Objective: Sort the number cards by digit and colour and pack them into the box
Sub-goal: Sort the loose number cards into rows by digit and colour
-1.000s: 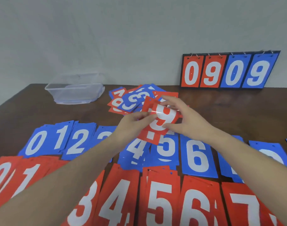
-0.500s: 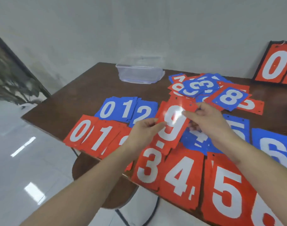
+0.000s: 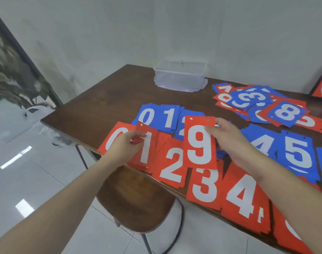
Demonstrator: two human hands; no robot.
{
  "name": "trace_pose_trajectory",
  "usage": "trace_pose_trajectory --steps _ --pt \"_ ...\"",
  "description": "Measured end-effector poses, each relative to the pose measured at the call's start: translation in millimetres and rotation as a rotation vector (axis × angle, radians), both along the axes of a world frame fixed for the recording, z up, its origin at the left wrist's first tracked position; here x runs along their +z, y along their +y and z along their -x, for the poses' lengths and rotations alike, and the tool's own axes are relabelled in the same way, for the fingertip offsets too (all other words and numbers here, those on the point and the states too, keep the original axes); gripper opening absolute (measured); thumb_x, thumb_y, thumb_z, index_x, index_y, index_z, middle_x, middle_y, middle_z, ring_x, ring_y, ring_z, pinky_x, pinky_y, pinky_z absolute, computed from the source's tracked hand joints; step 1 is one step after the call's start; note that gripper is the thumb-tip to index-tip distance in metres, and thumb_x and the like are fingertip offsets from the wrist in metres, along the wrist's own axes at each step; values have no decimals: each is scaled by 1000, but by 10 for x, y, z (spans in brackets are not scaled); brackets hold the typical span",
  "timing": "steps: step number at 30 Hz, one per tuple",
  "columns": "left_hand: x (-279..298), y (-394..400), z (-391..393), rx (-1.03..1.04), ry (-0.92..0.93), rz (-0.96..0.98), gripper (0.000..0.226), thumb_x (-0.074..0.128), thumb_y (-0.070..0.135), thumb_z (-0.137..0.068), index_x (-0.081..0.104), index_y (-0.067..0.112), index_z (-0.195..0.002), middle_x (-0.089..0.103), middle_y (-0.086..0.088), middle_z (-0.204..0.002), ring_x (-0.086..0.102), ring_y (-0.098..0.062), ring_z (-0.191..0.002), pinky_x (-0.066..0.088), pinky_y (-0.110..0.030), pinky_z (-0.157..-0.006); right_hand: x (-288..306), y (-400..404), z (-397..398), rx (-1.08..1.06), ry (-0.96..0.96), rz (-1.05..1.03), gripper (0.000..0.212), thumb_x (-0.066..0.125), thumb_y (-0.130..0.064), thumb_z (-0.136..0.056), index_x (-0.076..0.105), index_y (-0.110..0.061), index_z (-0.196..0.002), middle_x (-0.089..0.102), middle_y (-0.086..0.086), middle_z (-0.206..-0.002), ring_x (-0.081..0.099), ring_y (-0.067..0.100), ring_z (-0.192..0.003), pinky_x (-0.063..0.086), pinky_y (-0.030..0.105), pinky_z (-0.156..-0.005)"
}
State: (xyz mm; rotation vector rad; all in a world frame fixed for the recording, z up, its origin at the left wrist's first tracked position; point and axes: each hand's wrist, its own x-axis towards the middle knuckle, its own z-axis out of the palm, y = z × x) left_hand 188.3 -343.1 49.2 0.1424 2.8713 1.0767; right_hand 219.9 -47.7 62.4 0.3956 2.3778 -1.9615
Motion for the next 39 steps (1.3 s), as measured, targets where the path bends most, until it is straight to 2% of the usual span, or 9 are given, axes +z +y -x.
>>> trace_pose_trajectory --steps 3,7,12,18,21,28,33,37,39 --pt "-96 -119 122 -110 22 253 25 65 25 -96 63 35 -118 55 10 -122 55 -5 -102 49 -19 -83 32 -32 -28 -27 -11 -34 12 57 -33 -102 64 -31 -112 77 -5 -98 75 13 -86 59 32 -73" --pt "-102 -58 223 -185 263 566 51 72 35 -87 54 37 -136 39 0 -148 42 -29 -127 41 -41 -102 39 78 -125 -106 -19 -60 18 58 -34 -101 64 -32 -118 76 -3 -106 74 19 -95 60 45 -88" --pt "-26 351 302 -353 509 341 36 75 25 -82 70 22 -117 57 -9 -128 52 -37 -104 44 -50 -86 78 488 -453 -214 -63 -59 14 56 -26 -102 67 -29 -111 78 -3 -102 75 20 -95 58 48 -93" --pt "34 1273 136 -603 551 224 27 75 17 -86 71 20 -113 57 -8 -119 51 -33 -92 47 -48 -84 174 1142 -1167 -355 -43 -166 13 62 -27 -99 68 -31 -109 79 -3 -94 76 18 -82 61 38 -78" --pt "94 1788 -75 -725 521 196 24 60 30 -89 72 20 -107 59 -6 -115 54 -33 -94 48 -48 -85 222 1499 -1552 -442 -26 -174 13 62 -21 -99 68 -28 -108 79 1 -90 75 17 -75 60 32 -67" --pt "101 3013 -728 -1042 477 196 46 39 49 -84 73 21 -98 64 1 -100 58 -28 -89 51 -44 -81 139 2491 -2593 -613 -58 -254 17 60 -17 -98 70 -29 -103 76 -2 -94 73 18 -85 57 38 -83" --pt "104 3861 -1230 -1129 422 181 30 50 41 -87 71 24 -100 59 10 -98 56 -21 -93 50 -45 -85 84 3191 -3381 -737 -128 -308 18 63 -20 -96 68 -26 -113 75 4 -104 73 24 -96 56 43 -90" --pt "72 4392 -1571 -1181 425 150 11 64 28 -94 72 25 -100 61 9 -102 57 -19 -97 50 -45 -85 22 3629 -3844 -750 -198 -357 25 63 -17 -97 61 -30 -118 74 -1 -106 72 18 -91 57 33 -80" --pt "59 4592 -1707 -1218 424 153 8 64 26 -95 71 27 -99 61 10 -100 57 -18 -95 50 -44 -85 2 3808 -3997 -773 -201 -388 31 63 -17 -96 58 -34 -122 74 -1 -108 73 20 -91 59 41 -85"
